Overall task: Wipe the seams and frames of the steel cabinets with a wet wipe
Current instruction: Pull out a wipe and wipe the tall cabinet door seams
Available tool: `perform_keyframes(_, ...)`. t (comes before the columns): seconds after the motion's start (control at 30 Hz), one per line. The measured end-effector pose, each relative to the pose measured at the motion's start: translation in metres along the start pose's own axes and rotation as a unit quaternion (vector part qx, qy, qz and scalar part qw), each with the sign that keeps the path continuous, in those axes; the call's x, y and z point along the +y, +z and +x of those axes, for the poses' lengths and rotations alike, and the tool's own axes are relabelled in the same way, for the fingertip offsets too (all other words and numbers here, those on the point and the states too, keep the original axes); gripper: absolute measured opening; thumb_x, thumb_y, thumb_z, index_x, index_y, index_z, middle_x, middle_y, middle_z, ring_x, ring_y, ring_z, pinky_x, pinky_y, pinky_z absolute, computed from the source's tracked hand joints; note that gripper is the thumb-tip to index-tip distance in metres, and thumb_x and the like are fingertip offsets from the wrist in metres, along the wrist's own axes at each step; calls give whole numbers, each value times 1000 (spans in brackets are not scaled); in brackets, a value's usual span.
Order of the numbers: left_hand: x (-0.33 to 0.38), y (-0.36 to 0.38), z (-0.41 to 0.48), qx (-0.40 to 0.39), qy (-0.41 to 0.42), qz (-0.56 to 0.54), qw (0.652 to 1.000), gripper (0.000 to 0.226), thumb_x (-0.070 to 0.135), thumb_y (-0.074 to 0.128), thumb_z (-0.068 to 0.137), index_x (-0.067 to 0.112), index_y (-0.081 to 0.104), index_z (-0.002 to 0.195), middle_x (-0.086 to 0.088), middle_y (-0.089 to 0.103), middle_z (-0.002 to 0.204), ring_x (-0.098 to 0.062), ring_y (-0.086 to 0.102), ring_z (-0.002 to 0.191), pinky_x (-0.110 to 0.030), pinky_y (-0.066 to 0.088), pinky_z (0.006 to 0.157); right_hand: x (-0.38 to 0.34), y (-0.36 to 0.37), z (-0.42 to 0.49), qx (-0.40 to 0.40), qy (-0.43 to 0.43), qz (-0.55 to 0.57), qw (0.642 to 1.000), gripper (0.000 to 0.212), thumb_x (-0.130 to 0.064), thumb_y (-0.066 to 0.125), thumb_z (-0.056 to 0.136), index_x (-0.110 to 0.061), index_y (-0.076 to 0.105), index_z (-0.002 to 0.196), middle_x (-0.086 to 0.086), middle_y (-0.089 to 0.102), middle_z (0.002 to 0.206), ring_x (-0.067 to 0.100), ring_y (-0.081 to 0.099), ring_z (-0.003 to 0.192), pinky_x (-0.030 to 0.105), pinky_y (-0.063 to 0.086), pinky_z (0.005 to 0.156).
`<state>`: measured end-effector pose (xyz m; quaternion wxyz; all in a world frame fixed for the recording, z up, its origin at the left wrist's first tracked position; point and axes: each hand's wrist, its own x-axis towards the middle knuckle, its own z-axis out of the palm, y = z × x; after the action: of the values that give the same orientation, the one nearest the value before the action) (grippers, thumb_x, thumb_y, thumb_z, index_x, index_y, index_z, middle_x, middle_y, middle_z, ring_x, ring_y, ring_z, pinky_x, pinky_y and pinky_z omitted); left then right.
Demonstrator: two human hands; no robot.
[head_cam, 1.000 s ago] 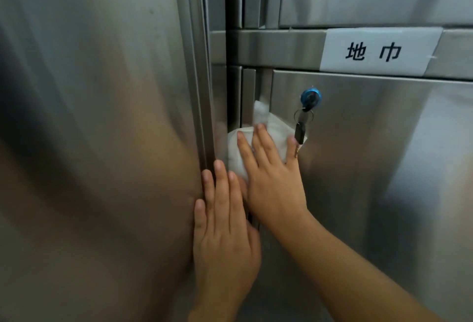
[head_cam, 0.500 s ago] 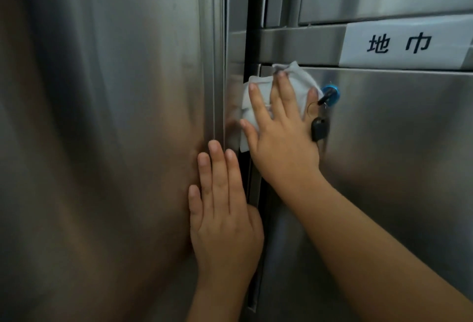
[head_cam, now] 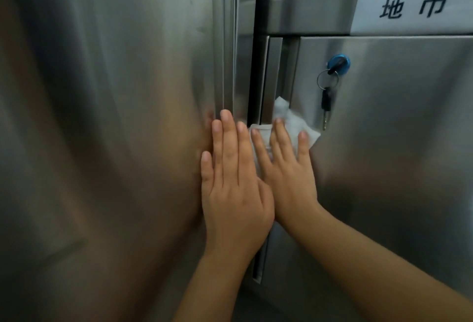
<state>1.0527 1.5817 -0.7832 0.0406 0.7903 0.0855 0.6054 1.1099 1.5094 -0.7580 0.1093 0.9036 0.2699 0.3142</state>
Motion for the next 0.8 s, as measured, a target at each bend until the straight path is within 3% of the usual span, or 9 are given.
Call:
perform_keyframes(0.07,2,-1,1,-3,-14,-45,999,81,8,55,72,1,19,144,-11,11,153,-18,3,144,-34,0,116,4,-9,8,0,2,-8,1000,69,-45,-8,81,-10,-36,133,21,-25,151,32,-37,129,51,-24,99)
perform_keyframes(0.17,0,0,-1,-7,-12,-52,999,82,9,55,69,2,21,144,-10,12,152,-17,3,144,-33,1,116,15,-29,33,49,28,5,998,67,-51,6,95,-14,-29,138,22,-20,152,28,-32,135,47,-26,103)
perform_keyframes(0.33,-4,-2,-2,-14,6,-53,998,77,13,46,72,2,21,144,-12,12,153,-20,6,144,-34,3,116,23,-48,65,146,69,0,987,62,-43,14,99,-13,-12,147,26,-12,153,31,-17,142,55,-9,110)
perform_keyframes(0.43,-5,-4,-5,-16,24,-73,997,76,13,44,74,2,19,144,-13,12,153,-23,7,144,-34,3,117,22,-26,55,168,53,-12,984,63,-46,16,98,-16,-13,145,25,-7,153,29,-19,140,52,-15,106)
perform_keyframes(0.57,-11,-6,-16,-30,43,-58,997,73,13,43,74,2,21,144,-14,14,152,-25,10,143,-35,3,117,10,15,32,212,37,-17,976,61,-46,28,94,-14,21,146,26,21,150,30,5,142,52,-4,108)
perform_keyframes(0.7,-12,-3,-32,-44,45,-45,997,71,10,42,75,0,22,143,-15,16,152,-25,14,142,-37,5,116,-3,51,-1,163,12,-16,986,68,-48,39,88,-16,24,147,24,17,152,31,1,141,56,-1,107)
perform_keyframes(0.8,-7,-4,-36,-32,19,-74,997,67,8,37,78,0,20,143,-16,18,151,-22,12,143,-34,4,116,-8,72,-28,100,-9,-58,993,65,-45,19,91,-16,15,149,22,13,154,35,-6,142,59,-10,107)
